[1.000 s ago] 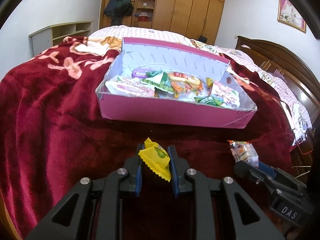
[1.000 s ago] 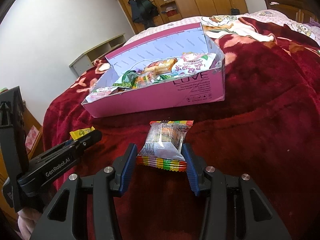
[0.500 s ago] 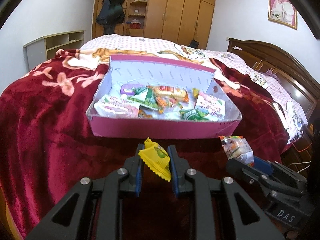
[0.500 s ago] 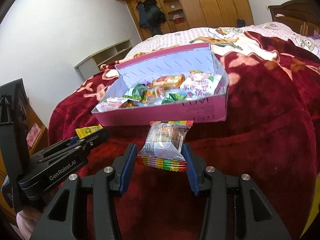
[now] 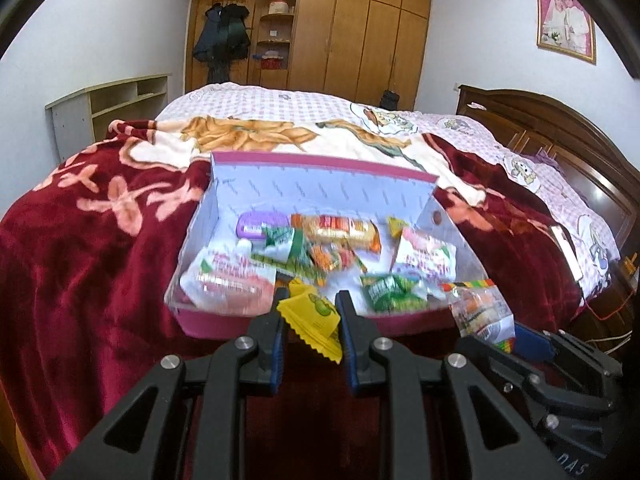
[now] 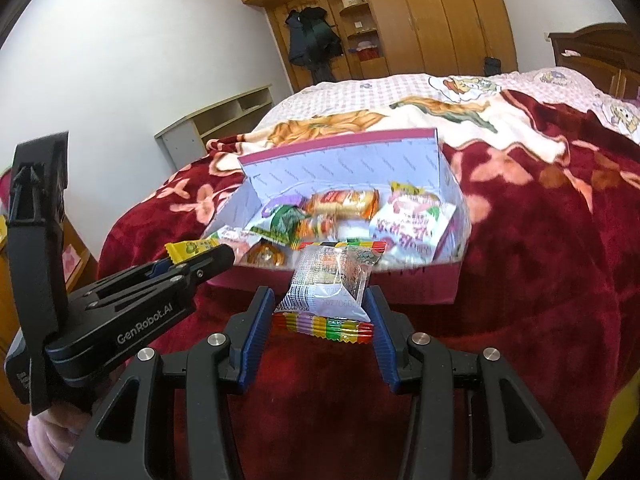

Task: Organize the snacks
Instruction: 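Carry yellow packet with left tool while right tool carries rainbow packet into box, then open left tool to drop yellow packet while right tool releases rainbow packet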

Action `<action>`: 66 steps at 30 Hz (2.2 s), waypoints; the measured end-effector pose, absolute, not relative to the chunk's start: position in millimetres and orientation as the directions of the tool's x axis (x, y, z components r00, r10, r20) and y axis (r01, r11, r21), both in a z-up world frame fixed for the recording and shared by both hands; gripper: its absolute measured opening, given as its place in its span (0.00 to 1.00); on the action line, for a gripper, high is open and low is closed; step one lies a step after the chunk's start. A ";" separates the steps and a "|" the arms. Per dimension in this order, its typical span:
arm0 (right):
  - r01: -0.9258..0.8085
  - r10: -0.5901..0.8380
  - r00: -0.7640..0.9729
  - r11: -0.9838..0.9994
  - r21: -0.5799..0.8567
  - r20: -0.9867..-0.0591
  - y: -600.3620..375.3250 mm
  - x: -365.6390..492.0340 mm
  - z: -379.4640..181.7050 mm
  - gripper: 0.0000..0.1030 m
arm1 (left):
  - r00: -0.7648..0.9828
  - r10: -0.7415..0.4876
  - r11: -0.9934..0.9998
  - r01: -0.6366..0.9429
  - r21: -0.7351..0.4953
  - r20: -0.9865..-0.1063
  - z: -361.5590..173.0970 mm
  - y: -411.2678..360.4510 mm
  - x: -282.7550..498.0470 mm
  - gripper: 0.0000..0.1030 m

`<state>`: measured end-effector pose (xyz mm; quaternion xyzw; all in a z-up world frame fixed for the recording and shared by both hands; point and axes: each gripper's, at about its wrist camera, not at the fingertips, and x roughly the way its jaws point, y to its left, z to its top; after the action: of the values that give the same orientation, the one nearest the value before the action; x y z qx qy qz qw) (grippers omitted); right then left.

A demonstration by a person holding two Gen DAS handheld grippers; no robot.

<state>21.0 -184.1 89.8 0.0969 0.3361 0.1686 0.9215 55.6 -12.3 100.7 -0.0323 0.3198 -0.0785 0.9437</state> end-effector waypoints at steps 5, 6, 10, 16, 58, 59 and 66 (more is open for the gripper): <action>-0.245 0.365 0.723 0.929 0.276 -0.587 -182.9 36.2 94.9 0.46 | 0.788 -0.155 0.988 0.118 -0.102 -0.596 106.2 -13.2 71.2 0.23; -0.245 0.361 0.726 0.931 0.271 -0.586 -182.3 40.1 96.1 0.46 | 0.789 -0.150 0.989 0.114 -0.098 -0.595 107.4 -13.5 75.5 0.23; -0.244 0.354 0.731 0.934 0.261 -0.583 -180.6 52.4 100.2 0.46 | 0.792 -0.150 0.989 0.111 -0.101 -0.591 111.7 -13.6 88.8 0.23; -0.232 0.338 0.742 0.940 0.252 -0.579 -182.5 70.9 104.7 0.46 | 0.798 -0.145 0.989 0.110 -0.096 -0.585 116.6 -17.1 106.5 0.23; -0.150 0.267 0.714 0.961 0.231 -0.647 -188.7 159.5 62.4 0.47 | 0.763 -0.097 0.995 0.071 -0.067 -0.639 71.6 -28.4 182.6 0.23; -0.150 0.265 0.714 0.962 0.228 -0.648 -188.3 160.1 62.0 0.47 | 0.763 -0.096 0.995 0.070 -0.066 -0.639 71.1 -28.6 183.1 0.23; -0.152 0.263 0.714 0.963 0.224 -0.649 -188.1 160.7 61.7 0.47 | 0.763 -0.098 0.995 0.071 -0.068 -0.639 70.2 -28.5 183.3 0.23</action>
<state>160.7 -188.1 61.7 0.0772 0.3612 0.1124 0.9225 183.3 -28.5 70.2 -0.0198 0.3415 -0.0451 0.9386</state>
